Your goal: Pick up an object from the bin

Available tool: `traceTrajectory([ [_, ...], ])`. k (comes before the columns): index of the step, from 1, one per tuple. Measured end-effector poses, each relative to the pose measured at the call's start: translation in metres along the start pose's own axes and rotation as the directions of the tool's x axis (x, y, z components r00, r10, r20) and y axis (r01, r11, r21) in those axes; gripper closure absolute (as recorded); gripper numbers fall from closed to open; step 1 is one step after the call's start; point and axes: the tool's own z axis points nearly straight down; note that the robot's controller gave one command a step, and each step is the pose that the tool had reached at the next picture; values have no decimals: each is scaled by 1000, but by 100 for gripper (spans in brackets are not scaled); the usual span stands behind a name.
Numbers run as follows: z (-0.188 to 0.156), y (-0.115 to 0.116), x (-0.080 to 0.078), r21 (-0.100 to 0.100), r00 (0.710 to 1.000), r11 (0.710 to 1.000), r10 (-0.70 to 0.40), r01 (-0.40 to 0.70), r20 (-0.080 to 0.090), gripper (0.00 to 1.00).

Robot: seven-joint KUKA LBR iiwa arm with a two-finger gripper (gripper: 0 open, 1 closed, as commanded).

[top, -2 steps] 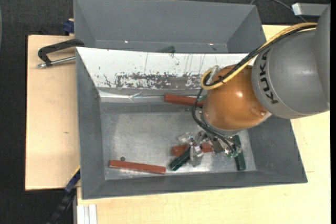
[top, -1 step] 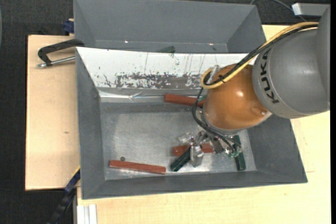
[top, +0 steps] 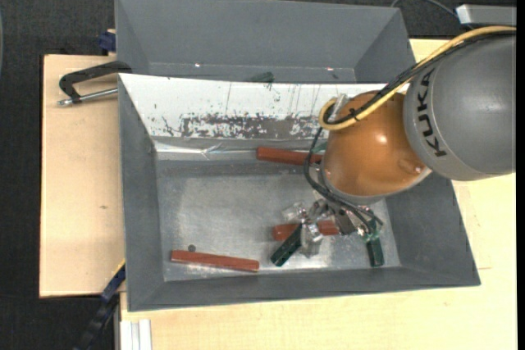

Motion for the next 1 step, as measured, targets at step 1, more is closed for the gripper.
traceTrajectory([
  [1, -158, -18, -12, 7, 963, 963, -270, 270, 9, 100],
])
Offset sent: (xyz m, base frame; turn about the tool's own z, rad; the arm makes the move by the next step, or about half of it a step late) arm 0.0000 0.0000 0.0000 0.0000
